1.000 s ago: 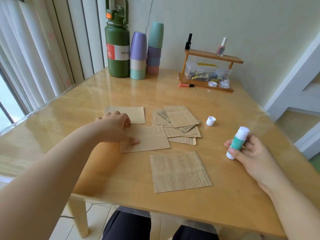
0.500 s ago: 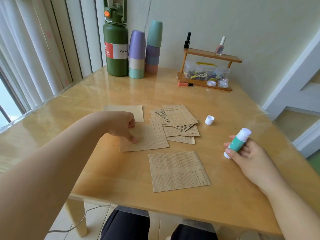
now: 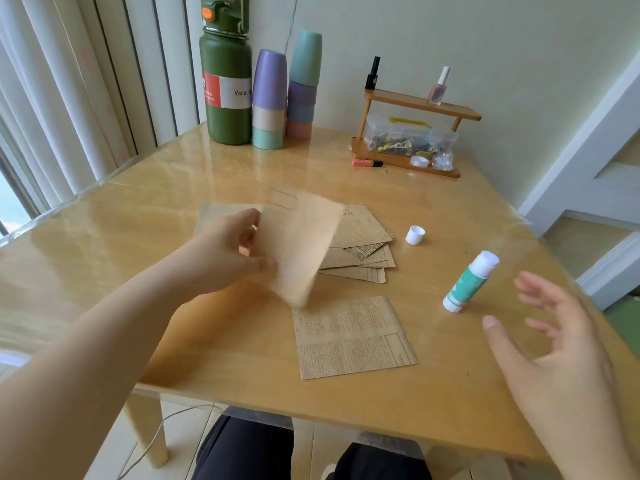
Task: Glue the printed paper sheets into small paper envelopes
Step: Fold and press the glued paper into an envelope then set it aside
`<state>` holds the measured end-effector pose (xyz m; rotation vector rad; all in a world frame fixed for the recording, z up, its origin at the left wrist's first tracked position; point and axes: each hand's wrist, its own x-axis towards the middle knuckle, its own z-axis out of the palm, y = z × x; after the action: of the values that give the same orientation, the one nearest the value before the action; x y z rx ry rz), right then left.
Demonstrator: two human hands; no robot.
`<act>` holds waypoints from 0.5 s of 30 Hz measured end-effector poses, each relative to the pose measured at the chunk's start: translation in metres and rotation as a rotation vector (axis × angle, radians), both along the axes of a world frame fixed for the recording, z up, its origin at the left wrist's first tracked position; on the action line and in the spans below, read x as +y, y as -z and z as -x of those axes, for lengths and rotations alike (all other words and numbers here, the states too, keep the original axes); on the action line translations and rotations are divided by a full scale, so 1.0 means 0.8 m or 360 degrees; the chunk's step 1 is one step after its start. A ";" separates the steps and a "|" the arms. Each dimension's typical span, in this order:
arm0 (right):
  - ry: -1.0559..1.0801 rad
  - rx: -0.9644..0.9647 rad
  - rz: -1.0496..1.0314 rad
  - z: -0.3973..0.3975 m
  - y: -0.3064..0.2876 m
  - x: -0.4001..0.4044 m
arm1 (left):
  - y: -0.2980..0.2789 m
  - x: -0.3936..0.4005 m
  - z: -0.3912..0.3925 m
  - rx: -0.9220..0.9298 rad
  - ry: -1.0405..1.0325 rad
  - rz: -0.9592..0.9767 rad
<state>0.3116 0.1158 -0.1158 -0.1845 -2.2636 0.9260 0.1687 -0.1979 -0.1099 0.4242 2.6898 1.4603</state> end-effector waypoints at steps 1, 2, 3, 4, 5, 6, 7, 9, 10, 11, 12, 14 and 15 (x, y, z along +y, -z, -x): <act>-0.0079 -0.0014 0.0000 -0.001 -0.005 -0.010 | -0.005 0.001 -0.008 0.0035 0.0034 -0.0091; -0.0165 -0.0035 -0.0012 0.000 -0.011 -0.020 | -0.011 0.003 -0.015 0.0048 0.0083 -0.0164; -0.0264 -0.0061 -0.0024 0.004 -0.018 -0.031 | -0.018 0.004 -0.022 0.0028 0.0163 -0.0237; -0.0374 -0.0098 -0.0006 0.009 -0.024 -0.042 | -0.025 0.007 -0.028 -0.0023 0.0279 -0.0302; -0.0493 -0.0144 0.0048 0.014 -0.030 -0.052 | -0.033 0.009 -0.034 -0.0089 0.0410 -0.0335; -0.0600 -0.0188 0.0103 0.020 -0.035 -0.060 | -0.041 0.009 -0.040 -0.0144 0.0546 -0.0331; -0.0665 -0.0226 0.0114 0.026 -0.038 -0.067 | -0.048 0.010 -0.045 -0.0180 0.0680 -0.0300; -0.0724 -0.0321 0.0073 0.036 -0.045 -0.074 | -0.060 0.011 -0.053 -0.0238 0.0907 -0.0166; -0.0785 -0.0391 0.0097 0.040 -0.049 -0.076 | -0.064 0.011 -0.055 -0.0274 0.0995 -0.0096; -0.0895 -0.0474 0.0189 0.042 -0.053 -0.078 | -0.065 0.012 -0.056 -0.0317 0.1068 -0.0056; -0.1028 -0.0565 0.0330 0.043 -0.055 -0.079 | -0.066 0.012 -0.055 -0.0360 0.1105 -0.0051; -0.1147 -0.0726 0.0507 0.040 -0.054 -0.082 | -0.063 0.016 -0.054 -0.0380 0.1022 -0.0131; -0.1104 -0.0757 0.0496 0.039 -0.050 -0.083 | -0.058 0.018 -0.053 -0.0326 0.0891 -0.0185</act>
<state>0.2806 0.0498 -0.0759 0.3028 -2.6527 1.7497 0.2110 -0.1834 -0.0632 0.8909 2.0938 1.3924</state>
